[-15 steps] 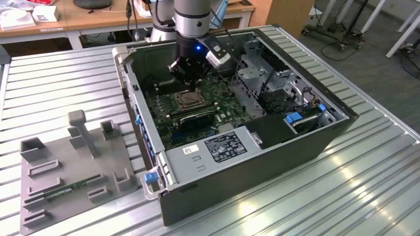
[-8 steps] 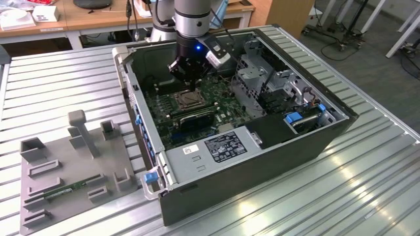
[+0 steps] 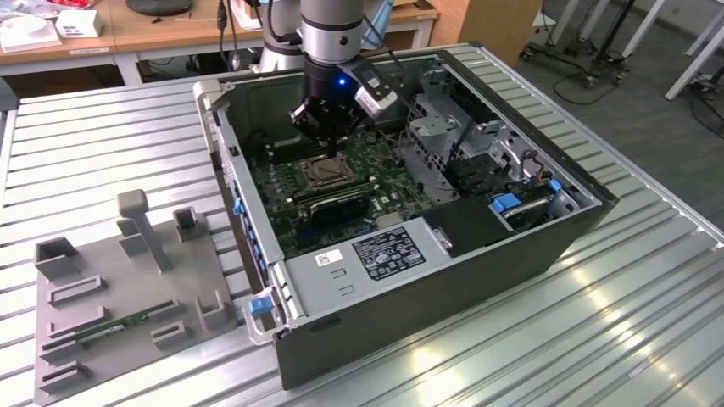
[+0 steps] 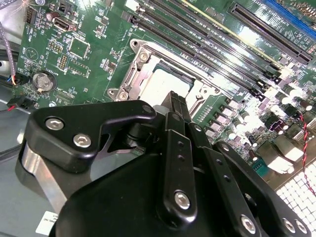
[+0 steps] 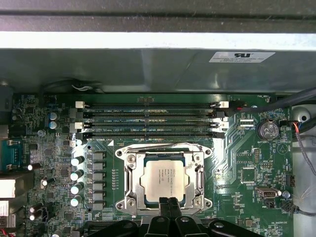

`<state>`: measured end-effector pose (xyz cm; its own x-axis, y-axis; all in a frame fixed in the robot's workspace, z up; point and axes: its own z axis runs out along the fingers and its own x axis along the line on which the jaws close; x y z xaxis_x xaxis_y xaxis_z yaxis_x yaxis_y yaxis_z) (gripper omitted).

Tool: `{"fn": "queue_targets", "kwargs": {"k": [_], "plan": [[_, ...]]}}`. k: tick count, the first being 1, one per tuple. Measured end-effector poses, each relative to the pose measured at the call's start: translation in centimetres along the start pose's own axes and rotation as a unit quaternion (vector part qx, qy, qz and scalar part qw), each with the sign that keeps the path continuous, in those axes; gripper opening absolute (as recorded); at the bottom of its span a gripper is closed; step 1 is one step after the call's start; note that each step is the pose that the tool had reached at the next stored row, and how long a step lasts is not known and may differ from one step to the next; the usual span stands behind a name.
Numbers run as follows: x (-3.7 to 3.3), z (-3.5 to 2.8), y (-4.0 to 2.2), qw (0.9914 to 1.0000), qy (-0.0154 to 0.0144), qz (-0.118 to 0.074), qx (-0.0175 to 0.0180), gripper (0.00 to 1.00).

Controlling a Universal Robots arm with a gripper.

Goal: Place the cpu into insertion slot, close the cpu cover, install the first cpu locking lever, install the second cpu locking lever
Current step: 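Install the second cpu locking lever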

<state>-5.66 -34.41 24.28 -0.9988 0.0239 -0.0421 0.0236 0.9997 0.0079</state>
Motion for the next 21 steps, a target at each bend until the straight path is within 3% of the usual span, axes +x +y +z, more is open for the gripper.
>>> {"fn": "queue_targets", "kwargs": {"k": [6,21], "plan": [[0.0,-0.01,-0.16,1.0,0.0,0.0,-0.0001,0.11],[-0.04,-0.02,-1.78,1.0,0.0,0.0,-0.0001,0.11]]}}
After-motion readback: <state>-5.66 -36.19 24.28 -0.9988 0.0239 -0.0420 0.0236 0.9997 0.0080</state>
